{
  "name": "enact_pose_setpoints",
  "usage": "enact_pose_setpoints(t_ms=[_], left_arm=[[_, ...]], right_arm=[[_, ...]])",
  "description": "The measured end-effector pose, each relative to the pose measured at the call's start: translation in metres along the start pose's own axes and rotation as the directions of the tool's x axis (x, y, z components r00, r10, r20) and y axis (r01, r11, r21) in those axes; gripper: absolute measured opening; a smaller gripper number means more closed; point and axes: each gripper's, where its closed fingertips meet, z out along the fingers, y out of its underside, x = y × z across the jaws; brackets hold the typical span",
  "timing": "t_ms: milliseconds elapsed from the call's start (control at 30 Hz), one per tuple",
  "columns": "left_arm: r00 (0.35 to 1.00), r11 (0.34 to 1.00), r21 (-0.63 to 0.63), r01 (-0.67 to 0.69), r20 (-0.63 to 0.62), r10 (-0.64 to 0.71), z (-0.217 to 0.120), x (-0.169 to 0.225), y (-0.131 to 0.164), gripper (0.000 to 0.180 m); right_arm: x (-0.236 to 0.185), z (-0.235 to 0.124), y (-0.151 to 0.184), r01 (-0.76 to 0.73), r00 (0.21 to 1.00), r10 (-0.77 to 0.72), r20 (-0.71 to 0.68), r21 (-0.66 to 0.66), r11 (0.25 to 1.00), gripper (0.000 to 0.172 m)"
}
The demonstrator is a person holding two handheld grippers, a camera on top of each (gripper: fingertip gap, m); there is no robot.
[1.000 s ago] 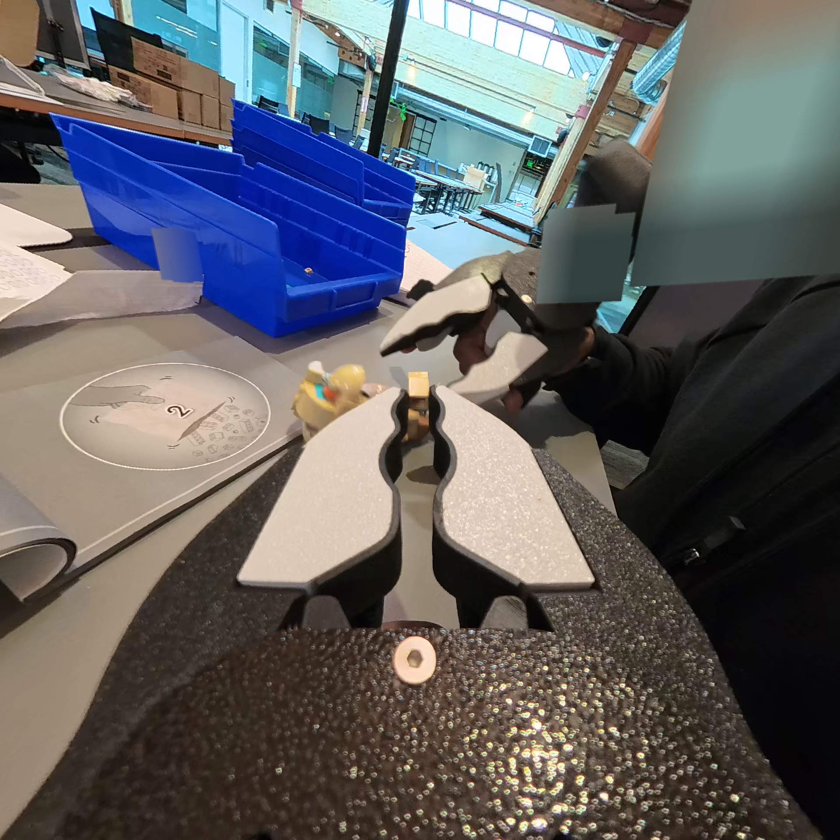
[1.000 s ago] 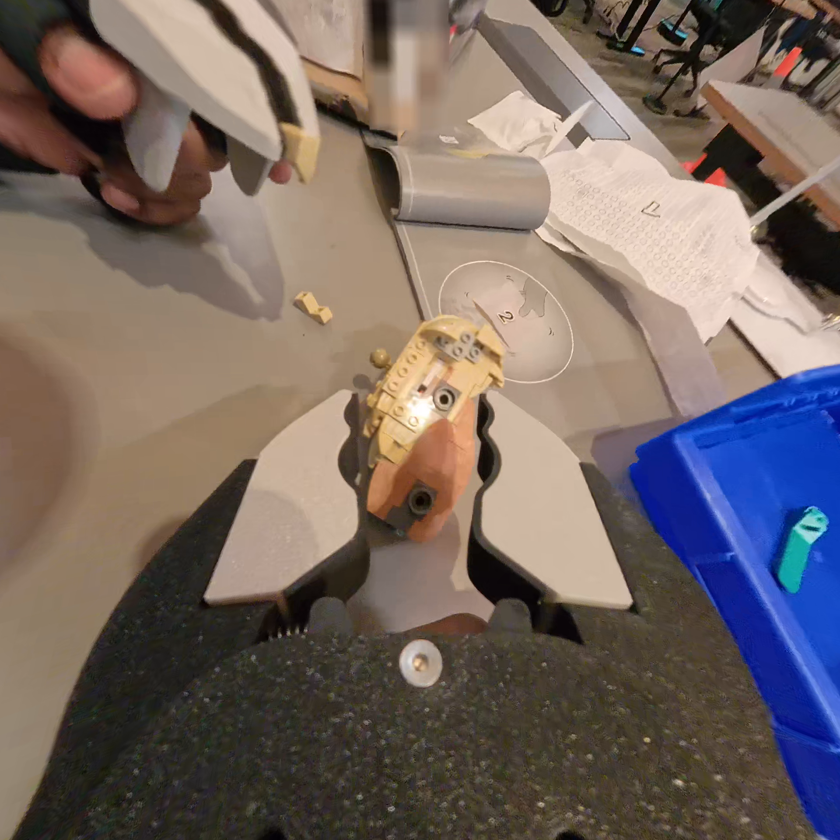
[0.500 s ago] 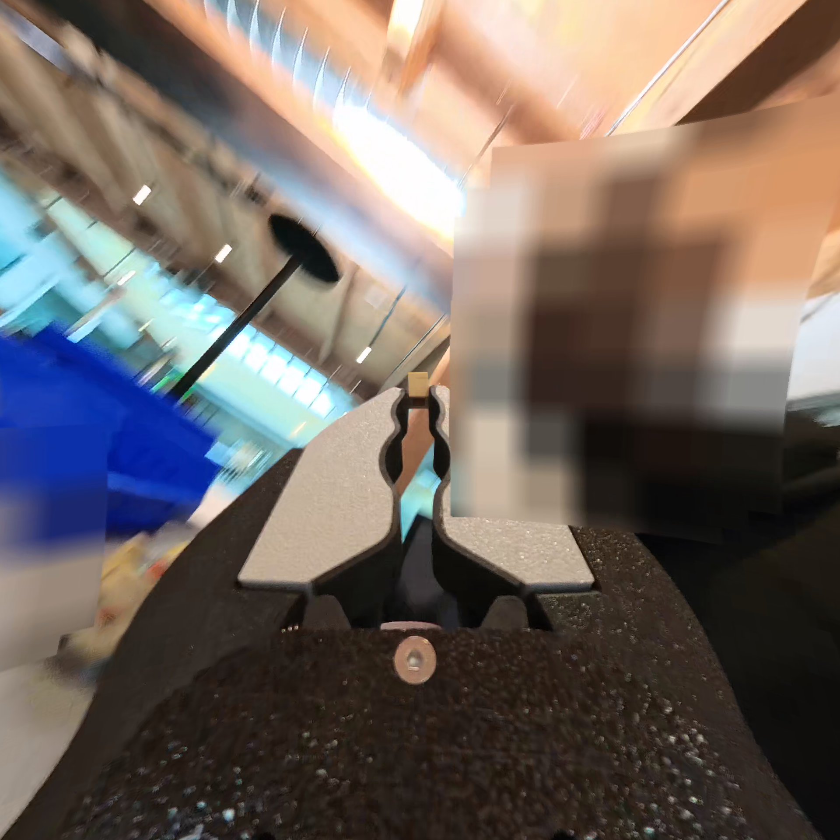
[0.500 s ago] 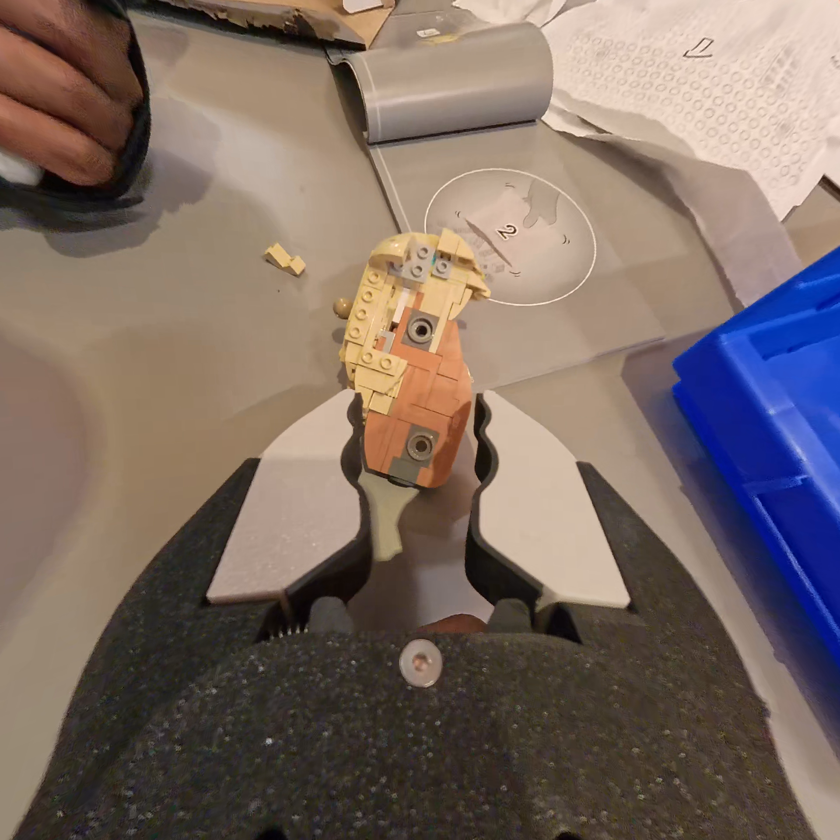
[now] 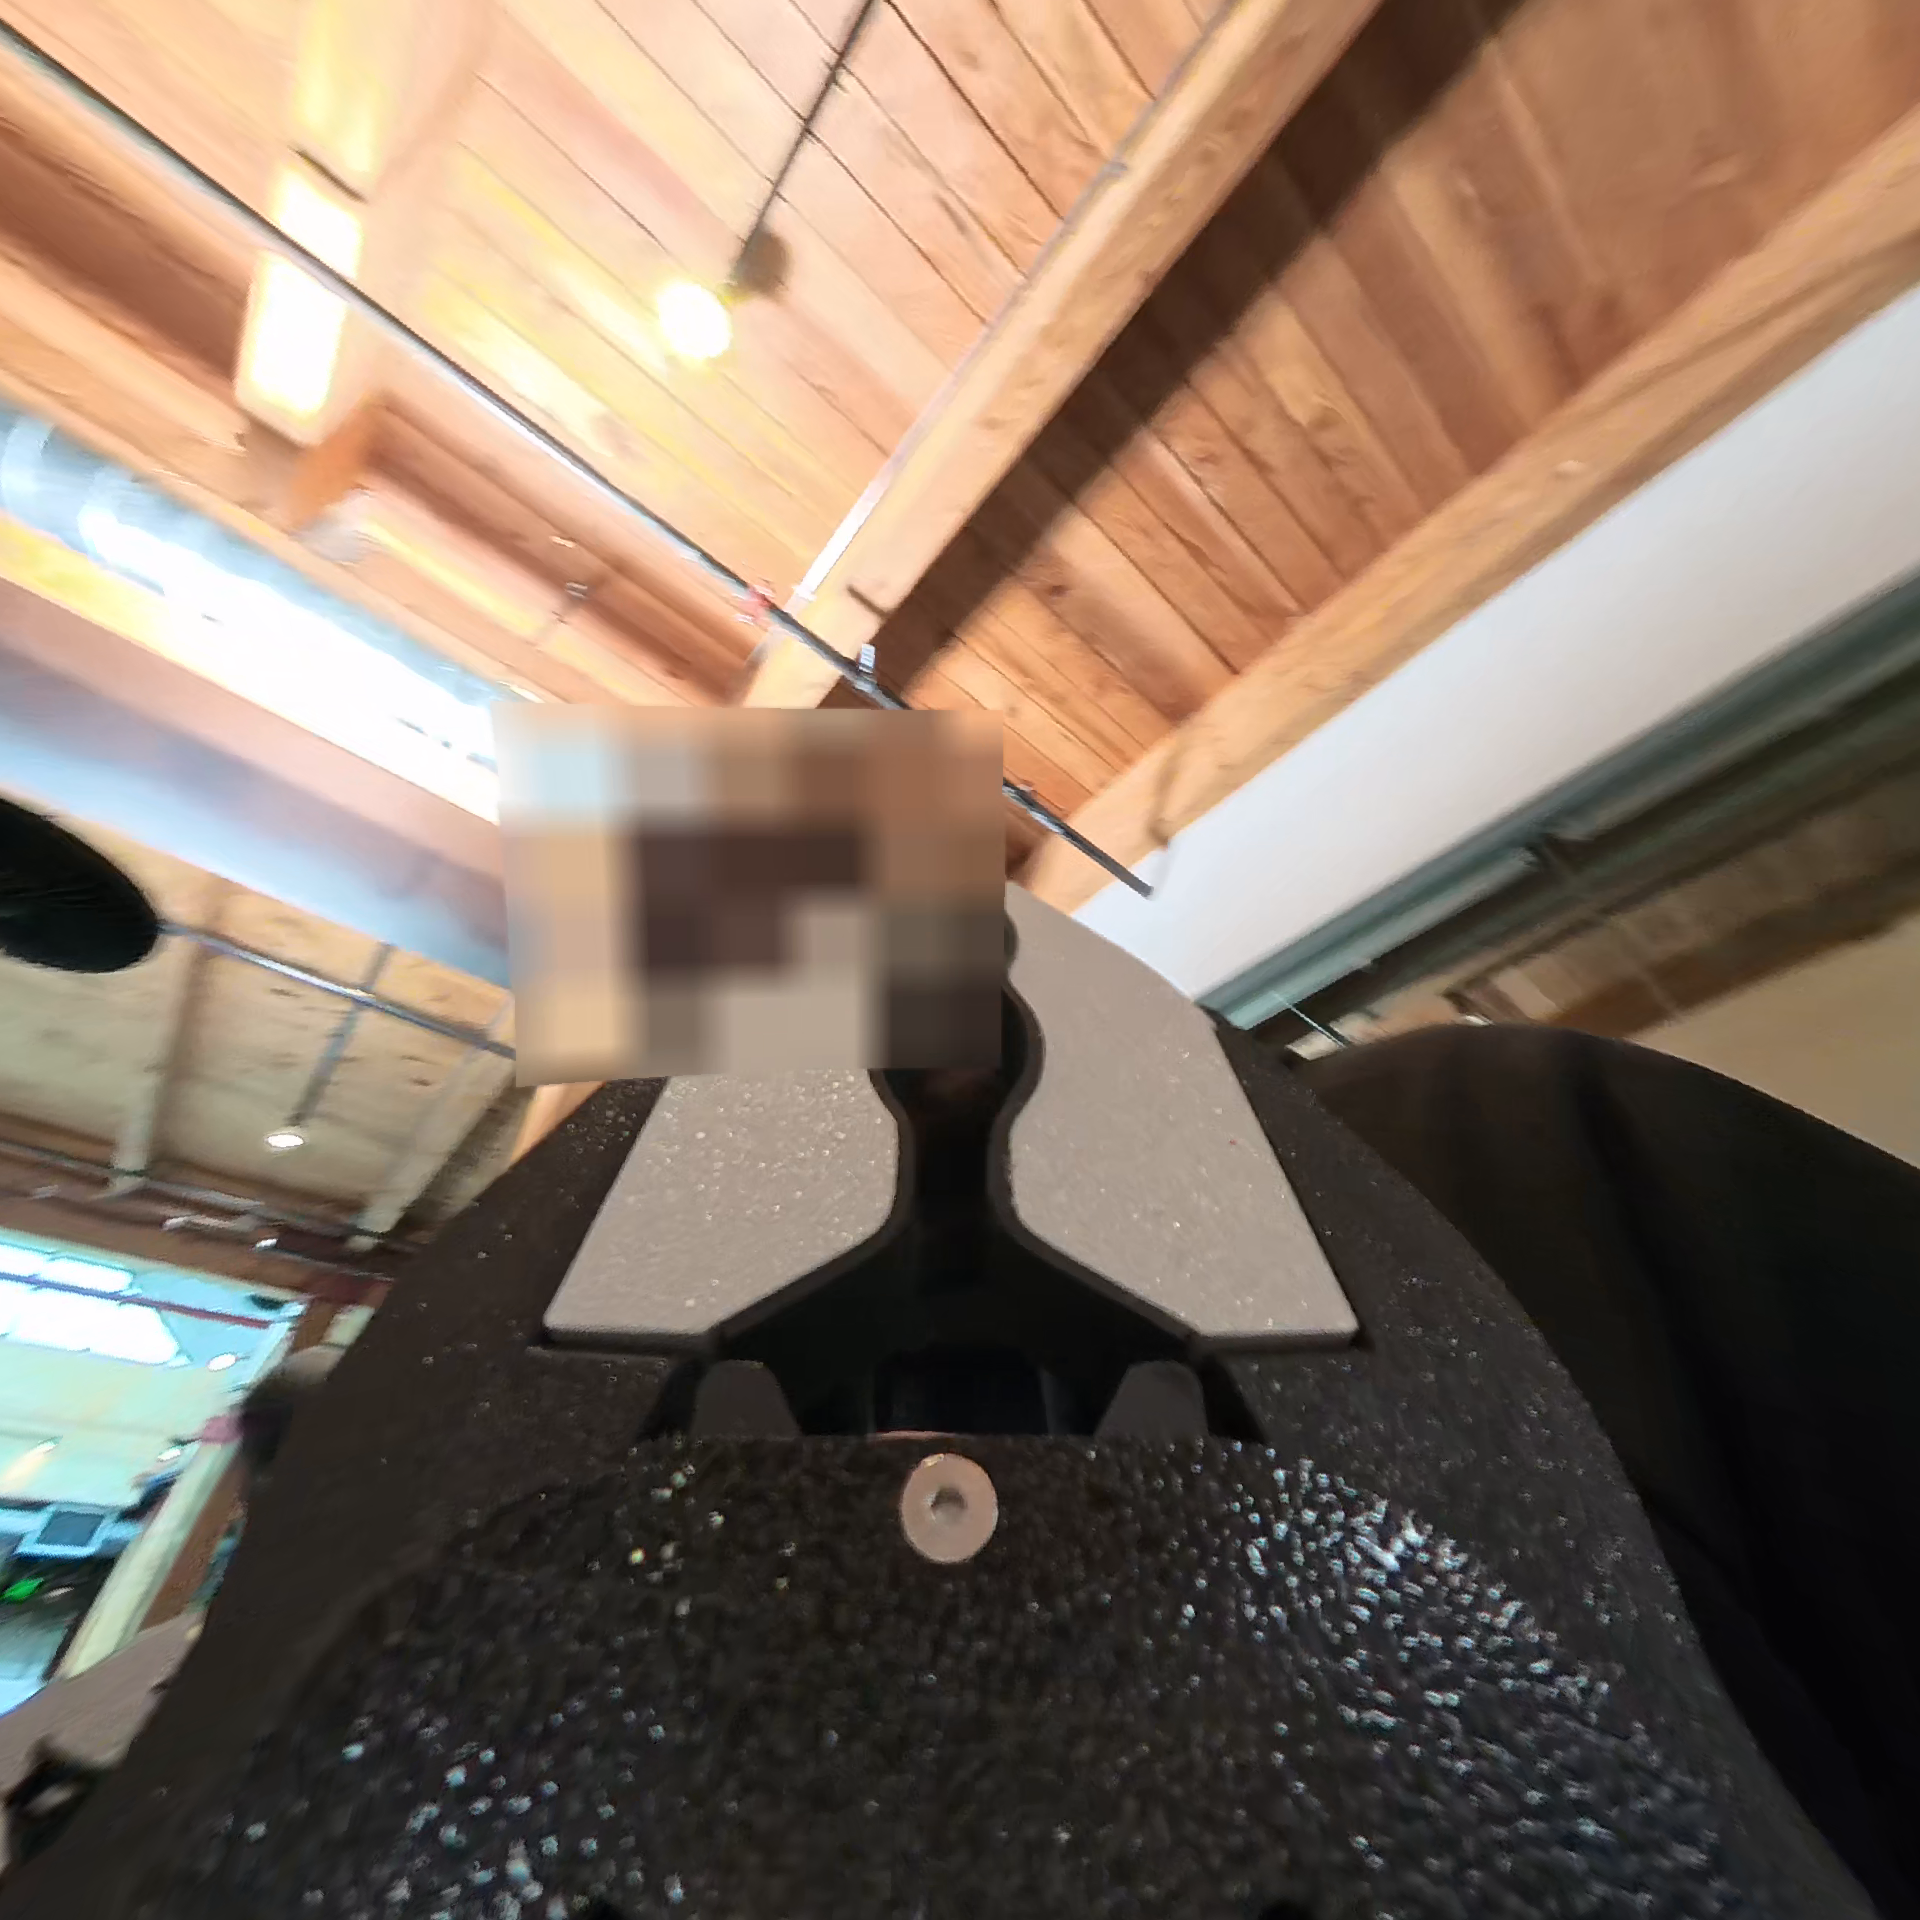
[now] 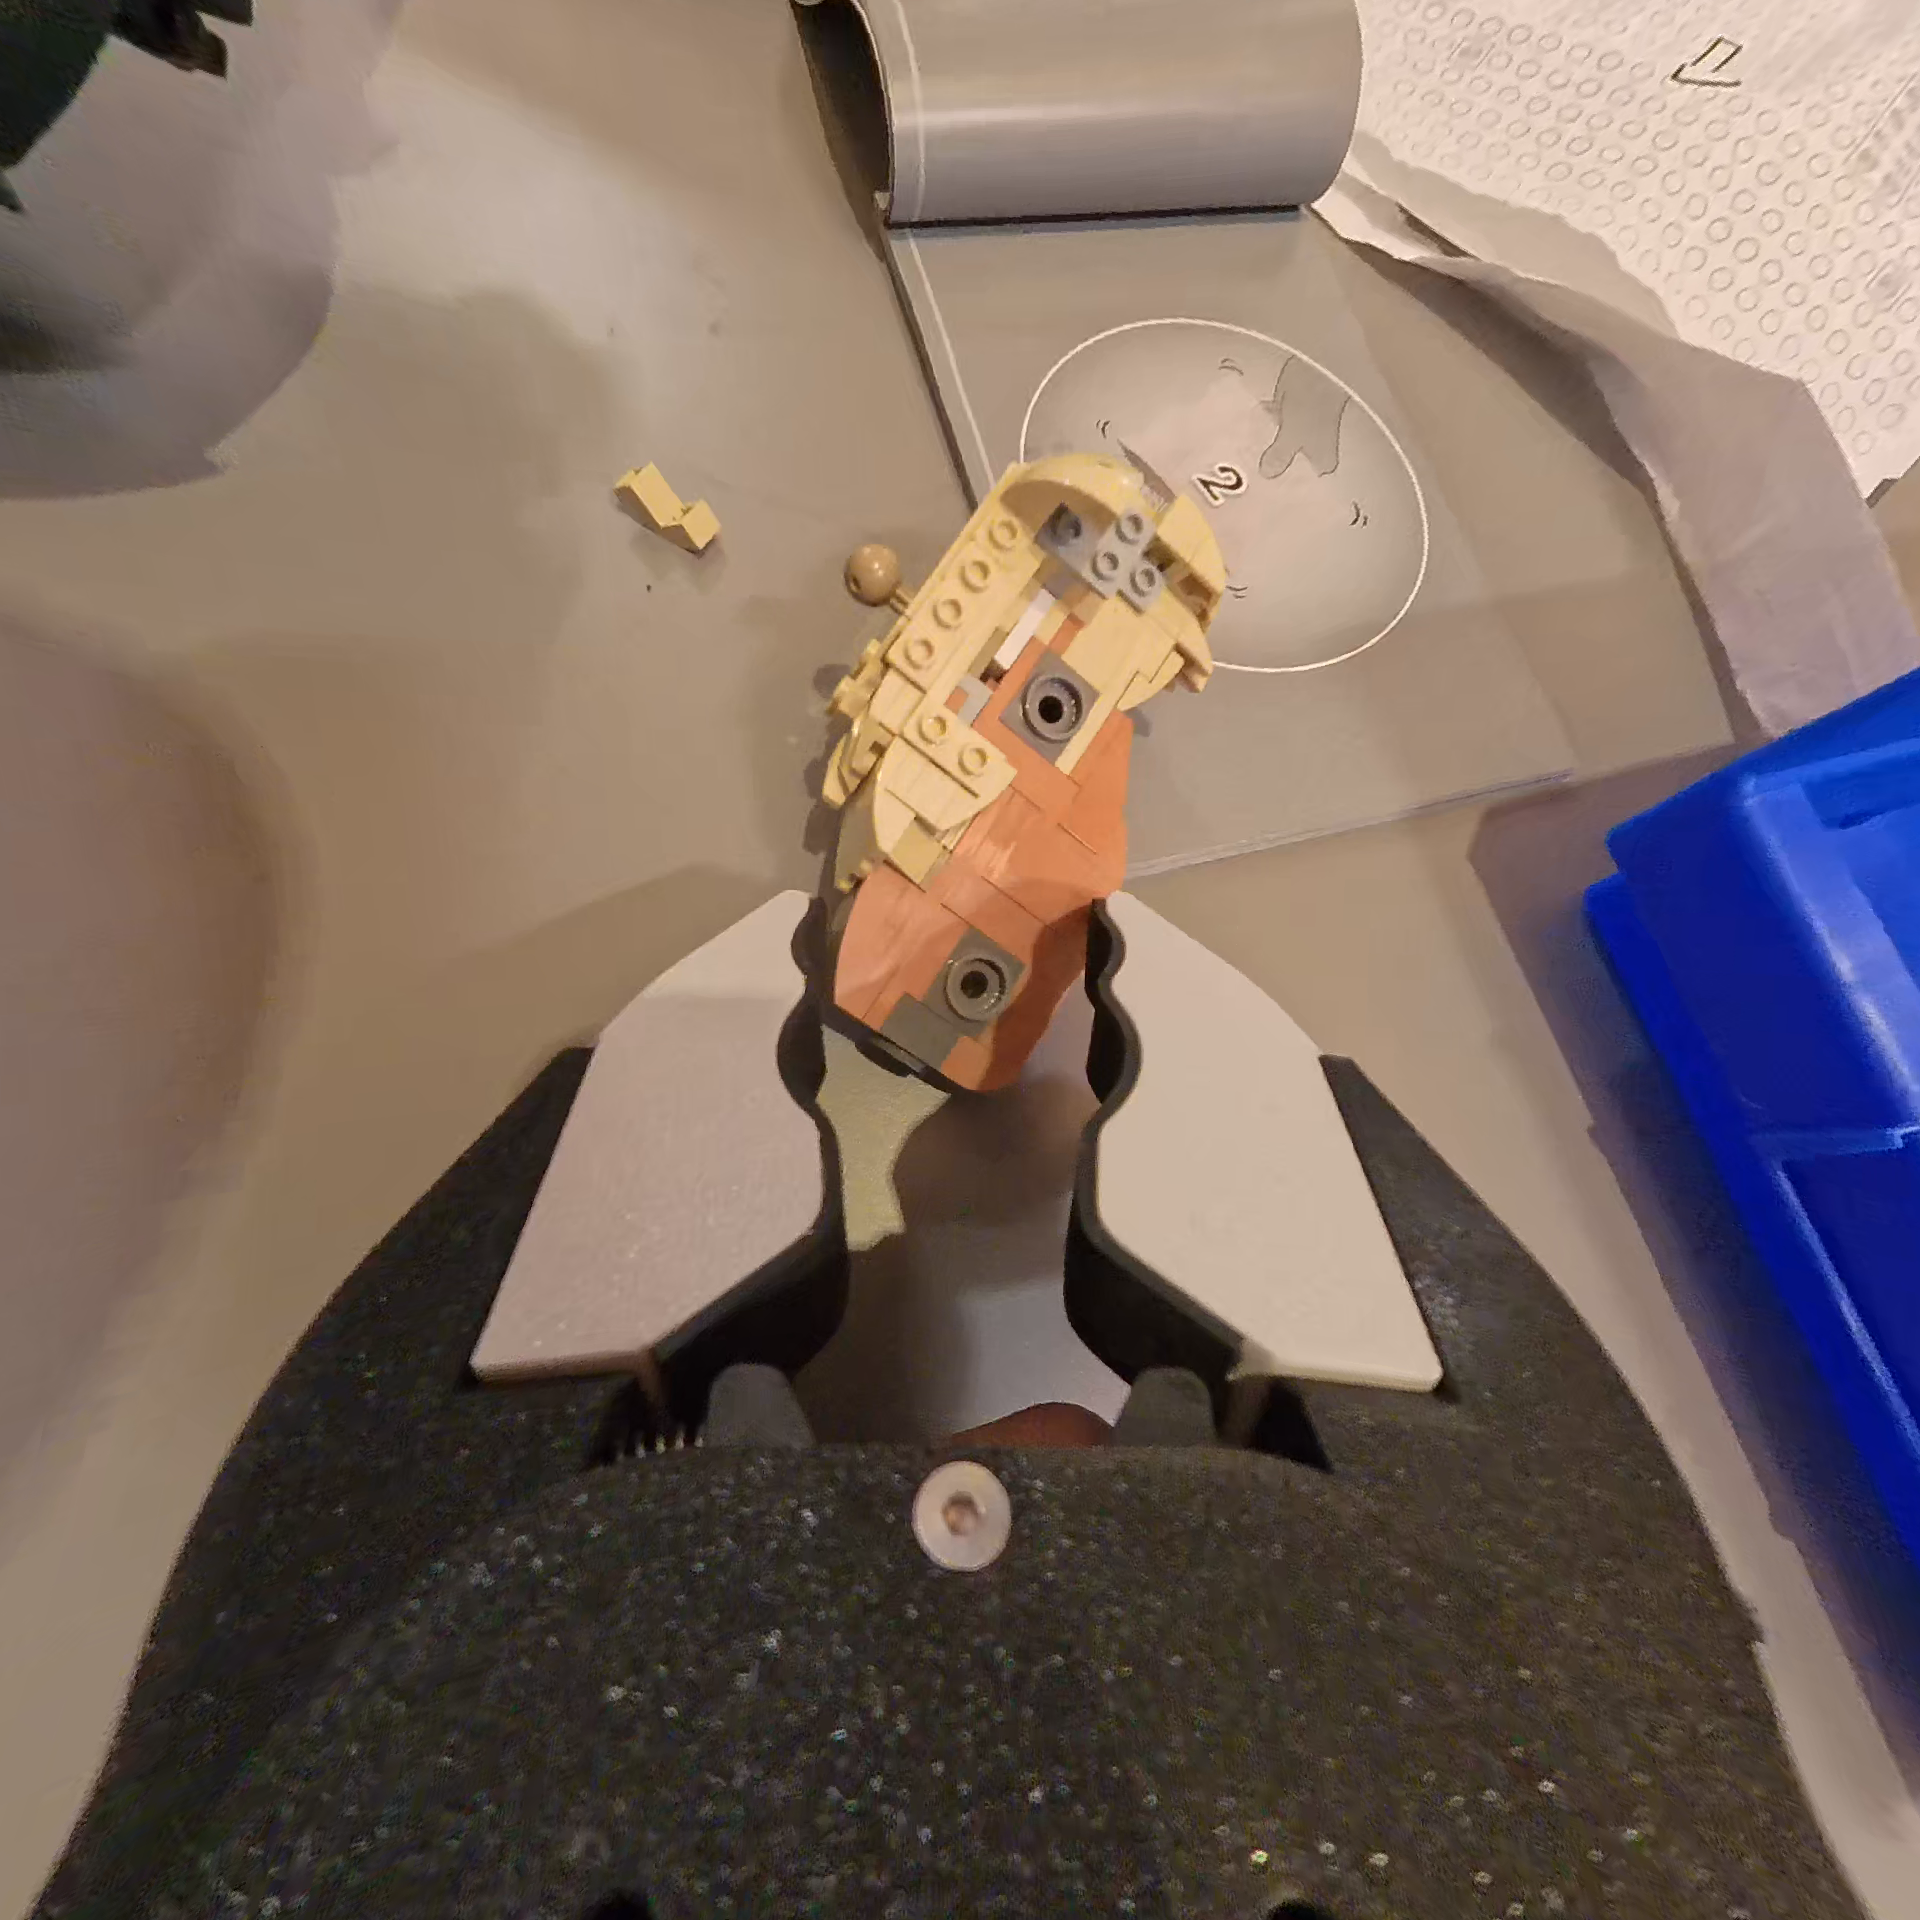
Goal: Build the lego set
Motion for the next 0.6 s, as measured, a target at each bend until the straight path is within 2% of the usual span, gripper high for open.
enact_pose_setpoints(t_ms=[100, 233, 500, 600], left_arm=[[0.998, 1.0, -0.012, 0.01, -0.055, -0.01, 0.003, 0.008, 0.003, 0.008], [0.997, 1.0, -0.011, 0.019, -0.069, -0.019, 0.003, 0.01, 0.003, 0.008], [0.999, 0.999, -0.03, 0.036, -0.023, -0.037, 0.002, 0.001, 0.007, 0.008], [0.998, 0.997, -0.07, 0.03, 0.064, -0.025, 0.001, -0.012, 0.013, 0.007]], right_arm=[[0.0, 0.0, -0.001, -0.002, 1.0, 0.002, 0.002, 0.004, 1.0, 0.048], [0.0, 0.0, -0.001, -0.008, 1.0, 0.008, 0.006, 0.007, 1.0, 0.048], [0.0, 0.001, 0.001, -0.016, 1.0, 0.016, 0.01, -0.001, 1.0, 0.048], [0.0, 0.002, 0.001, -0.031, 0.999, 0.031, 0.012, -0.005, 1.0, 0.048]])
